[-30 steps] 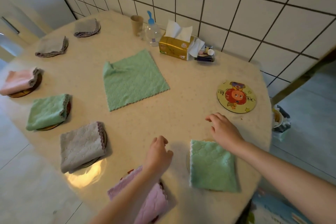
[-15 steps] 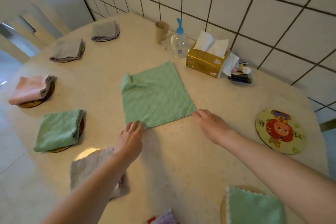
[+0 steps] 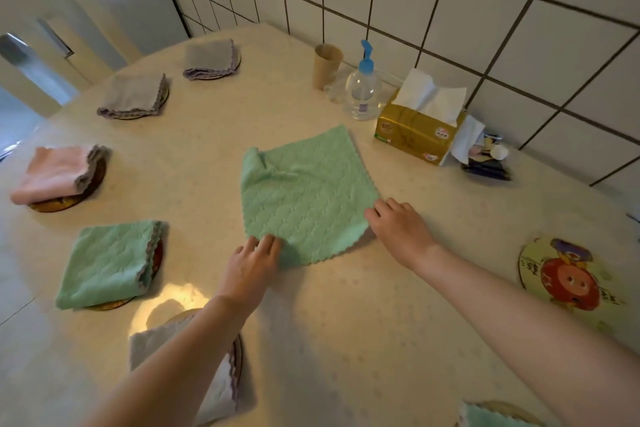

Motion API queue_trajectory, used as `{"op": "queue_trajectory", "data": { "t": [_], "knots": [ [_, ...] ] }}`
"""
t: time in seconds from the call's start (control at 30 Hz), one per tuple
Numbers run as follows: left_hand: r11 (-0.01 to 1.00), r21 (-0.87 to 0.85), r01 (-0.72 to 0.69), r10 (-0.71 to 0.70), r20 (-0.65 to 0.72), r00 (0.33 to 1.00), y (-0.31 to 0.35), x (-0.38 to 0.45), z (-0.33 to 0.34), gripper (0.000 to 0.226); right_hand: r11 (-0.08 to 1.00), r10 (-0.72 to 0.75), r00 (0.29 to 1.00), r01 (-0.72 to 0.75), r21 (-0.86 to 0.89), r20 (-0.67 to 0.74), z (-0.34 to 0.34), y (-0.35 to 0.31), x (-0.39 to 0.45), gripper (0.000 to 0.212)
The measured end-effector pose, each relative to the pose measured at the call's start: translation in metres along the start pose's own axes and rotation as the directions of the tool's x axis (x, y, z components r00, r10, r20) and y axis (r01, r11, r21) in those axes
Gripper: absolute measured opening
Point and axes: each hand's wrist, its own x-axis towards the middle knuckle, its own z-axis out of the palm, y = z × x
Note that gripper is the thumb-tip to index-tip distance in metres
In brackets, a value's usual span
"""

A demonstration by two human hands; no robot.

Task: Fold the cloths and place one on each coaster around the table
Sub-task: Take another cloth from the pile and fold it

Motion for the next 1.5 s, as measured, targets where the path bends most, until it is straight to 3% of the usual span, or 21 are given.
{"op": "queue_trajectory", "data": {
  "t": [0.13, 0.23, 0.33, 0.47, 0.63, 0.7, 0.83, 0.93, 1.03, 1.1, 1.13, 1.3, 1.5],
  "knots": [
    [0.999, -0.038, -0.03, 0.028, -0.056, 0.998, -0.002, -0.001, -0.006, 0.045, 0.999, -0.021, 0.985, 0.028, 0.039, -0.173, -0.021, 0.013, -0.017, 0.03],
    [0.995, -0.03, -0.099, 0.094, -0.126, 0.988, 0.011, -0.012, -0.015, 0.032, 0.997, -0.053, 0.978, 0.062, 0.038, -0.202, -0.022, 0.025, -0.052, 0.023],
    [0.981, -0.029, -0.19, 0.182, -0.18, 0.967, 0.031, -0.032, -0.015, 0.022, 0.992, -0.103, 0.983, 0.112, 0.053, -0.152, -0.019, 0.027, -0.103, 0.019],
    [0.957, -0.105, -0.269, 0.258, -0.109, 0.96, 0.063, -0.073, -0.009, 0.015, 0.977, -0.15, 0.989, 0.15, 0.149, -0.012, -0.016, 0.01, -0.176, 0.011],
    [0.922, -0.235, -0.309, 0.322, 0.018, 0.947, 0.083, -0.121, -0.007, 0.037, 0.917, -0.066, 0.997, 0.05, 0.396, 0.027, -0.022, -0.011, -0.244, 0.007],
    [0.895, -0.364, -0.257, 0.309, 0.091, 0.947, 0.087, -0.136, -0.016, 0.033, 0.867, -0.035, 0.995, -0.016, 0.498, 0.092, -0.025, -0.017, -0.263, 0.008],
    [0.82, -0.571, 0.036, 0.144, 0.268, 0.953, 0.088, -0.151, -0.03, 0.013, 0.75, 0.048, 0.973, -0.183, 0.636, 0.224, -0.028, -0.024, -0.28, 0.019],
    [0.724, -0.667, 0.175, 0.01, 0.265, 0.964, 0.083, -0.145, -0.032, 0.022, 0.566, 0.202, 0.945, -0.328, 0.756, 0.258, -0.031, -0.023, -0.274, 0.033],
    [0.383, -0.844, 0.374, -0.18, 0.329, 0.927, 0.078, -0.128, -0.033, 0.02, 0.421, 0.352, 0.901, -0.394, 0.817, 0.253, -0.033, -0.016, -0.254, 0.021],
    [0.148, -0.893, 0.425, -0.296, 0.37, 0.881, 0.075, -0.115, -0.032, 0.022, 0.368, 0.463, 0.853, -0.433, 0.822, 0.242, -0.031, -0.01, -0.233, 0.005],
    [0.086, -0.898, 0.431, -0.337, 0.381, 0.861, 0.076, -0.109, -0.032, 0.019, 0.34, 0.516, 0.822, -0.455, 0.823, 0.241, -0.029, -0.006, -0.223, 0.006],
    [-0.13, -0.838, 0.53, -0.382, 0.536, 0.753, 0.08, -0.084, -0.021, 0.016, 0.126, 0.651, 0.674, -0.55, 0.825, 0.35, -0.016, 0.005, -0.174, 0.014],
    [-0.145, -0.822, 0.55, -0.413, 0.555, 0.722, 0.076, -0.062, -0.008, 0.017, 0.033, 0.663, 0.593, -0.633, 0.773, 0.457, 0.015, 0.012, -0.14, 0.006]
  ]
}}
